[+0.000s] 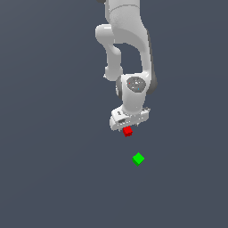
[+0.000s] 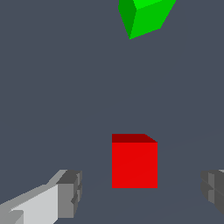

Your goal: Stack the red cube on top of the green cube.

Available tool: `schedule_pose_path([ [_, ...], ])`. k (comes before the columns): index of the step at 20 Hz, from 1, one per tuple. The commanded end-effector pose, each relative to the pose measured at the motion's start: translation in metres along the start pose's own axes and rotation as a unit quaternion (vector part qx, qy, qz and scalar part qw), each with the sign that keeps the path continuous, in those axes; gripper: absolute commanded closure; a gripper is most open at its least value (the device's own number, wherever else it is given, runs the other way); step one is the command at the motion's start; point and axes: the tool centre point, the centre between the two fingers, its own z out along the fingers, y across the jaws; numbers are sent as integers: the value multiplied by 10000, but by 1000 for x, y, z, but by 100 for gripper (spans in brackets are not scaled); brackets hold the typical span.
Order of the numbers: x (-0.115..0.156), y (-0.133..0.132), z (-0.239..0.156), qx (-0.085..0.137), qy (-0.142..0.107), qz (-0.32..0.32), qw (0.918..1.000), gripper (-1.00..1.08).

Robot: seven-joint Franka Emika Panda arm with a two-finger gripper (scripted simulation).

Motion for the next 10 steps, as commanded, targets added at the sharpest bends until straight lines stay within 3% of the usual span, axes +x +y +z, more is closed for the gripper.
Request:
schedule_pose_path([
  [1,0,0,4,0,-2,1,10000,-92],
  [10,-1,0,43,-6,1,-17,10000,-92],
])
